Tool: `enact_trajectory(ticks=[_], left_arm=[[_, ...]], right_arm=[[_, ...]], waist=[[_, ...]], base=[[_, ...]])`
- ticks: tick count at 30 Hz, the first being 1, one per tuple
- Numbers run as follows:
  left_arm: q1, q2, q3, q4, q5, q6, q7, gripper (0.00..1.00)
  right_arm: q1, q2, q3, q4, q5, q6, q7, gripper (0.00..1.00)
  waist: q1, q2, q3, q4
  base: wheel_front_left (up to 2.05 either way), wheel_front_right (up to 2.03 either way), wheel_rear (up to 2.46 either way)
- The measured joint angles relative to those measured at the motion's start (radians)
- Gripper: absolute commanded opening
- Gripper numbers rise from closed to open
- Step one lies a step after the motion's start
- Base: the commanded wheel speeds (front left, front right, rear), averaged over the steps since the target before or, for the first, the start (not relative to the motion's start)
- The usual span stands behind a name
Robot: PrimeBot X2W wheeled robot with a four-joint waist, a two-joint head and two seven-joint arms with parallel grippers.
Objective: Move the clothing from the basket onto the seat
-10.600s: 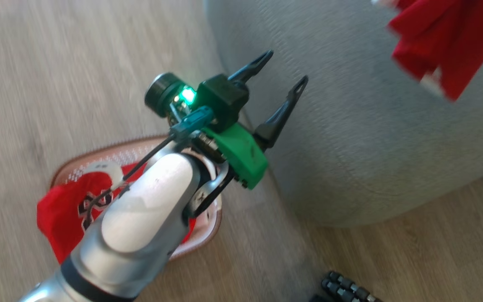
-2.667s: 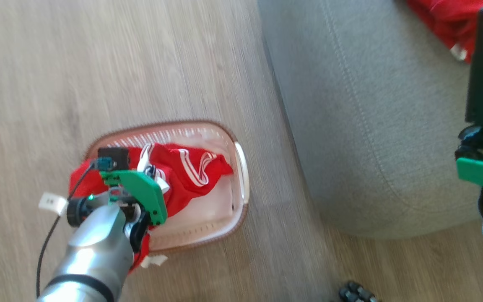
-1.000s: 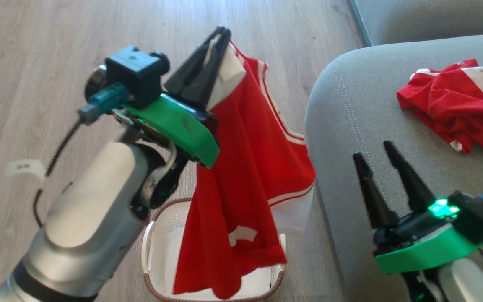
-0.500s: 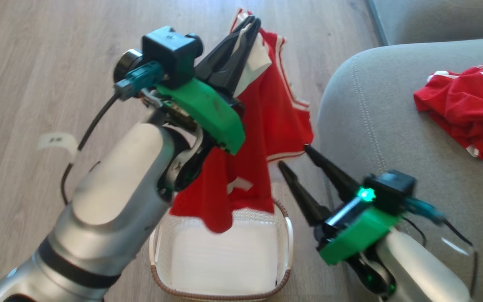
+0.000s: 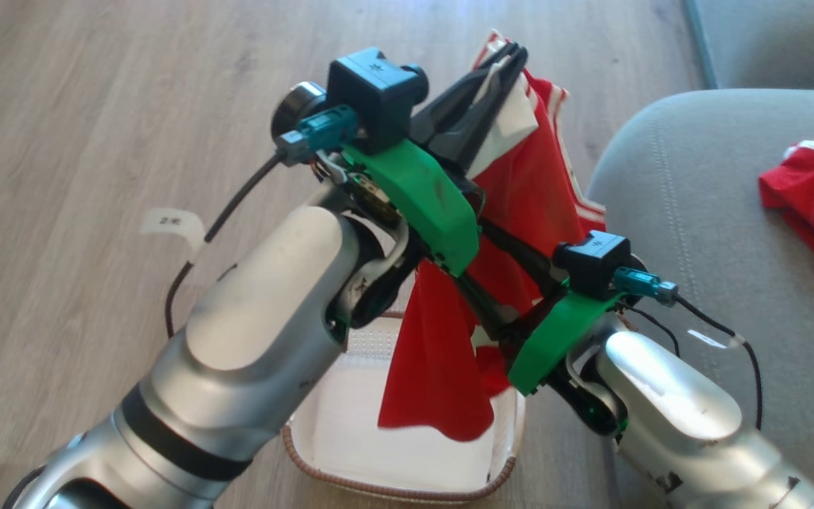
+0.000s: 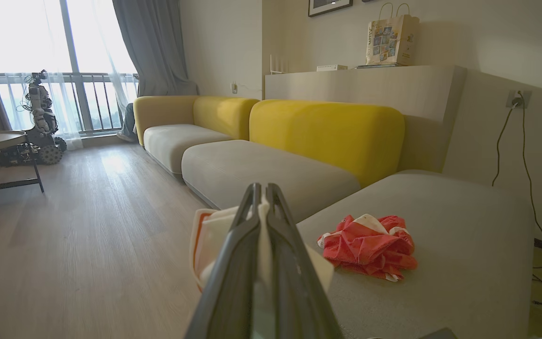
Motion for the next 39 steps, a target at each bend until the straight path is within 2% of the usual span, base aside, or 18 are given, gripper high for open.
enact_trajectory(ticks=[7,13,18,19,20,21,28,39], left_arm=[[0.000,-0.009,-0.034,-0.003,-0.004,-0.007,0.001,0.00],[0.000,-0.017,-0.067,-0.020,-0.014,-0.008,0.012,0.00],[0.000,-0.024,-0.082,-0.030,-0.023,-0.008,0.019,0.00],[0.000,-0.024,-0.082,-0.030,-0.024,-0.007,0.019,0.00],[0.000,-0.024,-0.082,-0.031,-0.025,-0.007,0.019,0.00],[0.000,-0.024,-0.082,-0.031,-0.025,-0.007,0.019,0.00],[0.000,-0.024,-0.082,-0.022,-0.031,-0.006,0.017,0.00],[0.002,0.006,-0.065,0.017,-0.031,0.011,-0.001,0.00]], right_arm=[[-0.023,0.001,0.032,0.082,0.046,0.000,0.000,1.00],[-0.105,0.008,0.045,0.179,0.067,0.000,0.000,1.00],[-0.148,0.015,0.067,0.198,0.081,0.000,0.000,1.00],[-0.150,0.015,0.073,0.198,0.085,0.000,0.000,0.96],[-0.151,0.015,0.077,0.199,0.087,0.000,0.000,0.51],[-0.151,0.015,0.079,0.199,0.087,0.000,0.000,0.00],[-0.178,0.004,0.086,0.178,0.087,0.000,0.000,0.00],[-0.115,-0.037,0.108,0.048,0.087,0.000,0.000,0.00]], waist=[[0.0000,0.0000,0.000,0.041],[0.0000,0.0000,-0.002,0.068],[0.0000,0.0000,-0.002,0.085],[0.0000,0.0000,-0.002,0.087],[0.0000,0.0000,-0.002,0.090],[0.0000,0.0000,0.000,0.092],[0.0000,0.0000,0.007,0.091],[0.0000,0.0000,-0.008,0.045]], base=[[0.00,0.00,0.00],[0.00,0.00,0.00],[0.00,0.00,0.00],[0.00,0.00,0.00],[0.00,0.00,0.00],[0.00,0.00,0.00],[0.00,0.00,0.00],[0.00,0.00,0.00]])
